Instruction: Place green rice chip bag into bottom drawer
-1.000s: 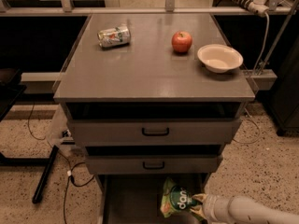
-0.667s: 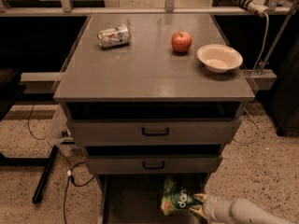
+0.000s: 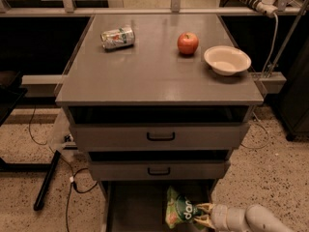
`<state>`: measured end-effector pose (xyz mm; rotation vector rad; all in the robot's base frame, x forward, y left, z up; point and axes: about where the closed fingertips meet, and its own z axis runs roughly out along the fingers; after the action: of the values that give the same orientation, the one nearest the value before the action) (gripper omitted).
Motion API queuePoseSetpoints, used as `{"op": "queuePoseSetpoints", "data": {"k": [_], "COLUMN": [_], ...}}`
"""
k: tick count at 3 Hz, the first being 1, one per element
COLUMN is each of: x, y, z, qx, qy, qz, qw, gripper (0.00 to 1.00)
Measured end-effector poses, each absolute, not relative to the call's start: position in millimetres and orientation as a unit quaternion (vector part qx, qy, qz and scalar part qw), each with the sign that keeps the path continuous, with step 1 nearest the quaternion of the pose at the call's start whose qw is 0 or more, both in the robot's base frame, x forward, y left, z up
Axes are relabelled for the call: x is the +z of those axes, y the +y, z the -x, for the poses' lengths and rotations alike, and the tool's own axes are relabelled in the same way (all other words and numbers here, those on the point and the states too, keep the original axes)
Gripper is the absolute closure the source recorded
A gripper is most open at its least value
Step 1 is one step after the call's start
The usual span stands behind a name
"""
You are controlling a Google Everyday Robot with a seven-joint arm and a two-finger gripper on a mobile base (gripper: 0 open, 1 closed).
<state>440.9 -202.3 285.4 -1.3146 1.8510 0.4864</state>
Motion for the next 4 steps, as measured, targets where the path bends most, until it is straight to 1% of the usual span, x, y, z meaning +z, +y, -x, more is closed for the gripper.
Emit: {"op": "queuePoseSetpoints", "data": {"k": [1, 2, 4], "x": [285, 278, 208], "y": [-202, -193, -178], "z": [-441, -448, -496], "qx": [0.192, 0.175, 0.145], "qy": [0.731, 0.730, 0.760], "qz": [0.519, 0.530, 0.526], "qw": [0.399, 0.393, 0.354], "gripper": [1.00, 1.00, 1.00]}}
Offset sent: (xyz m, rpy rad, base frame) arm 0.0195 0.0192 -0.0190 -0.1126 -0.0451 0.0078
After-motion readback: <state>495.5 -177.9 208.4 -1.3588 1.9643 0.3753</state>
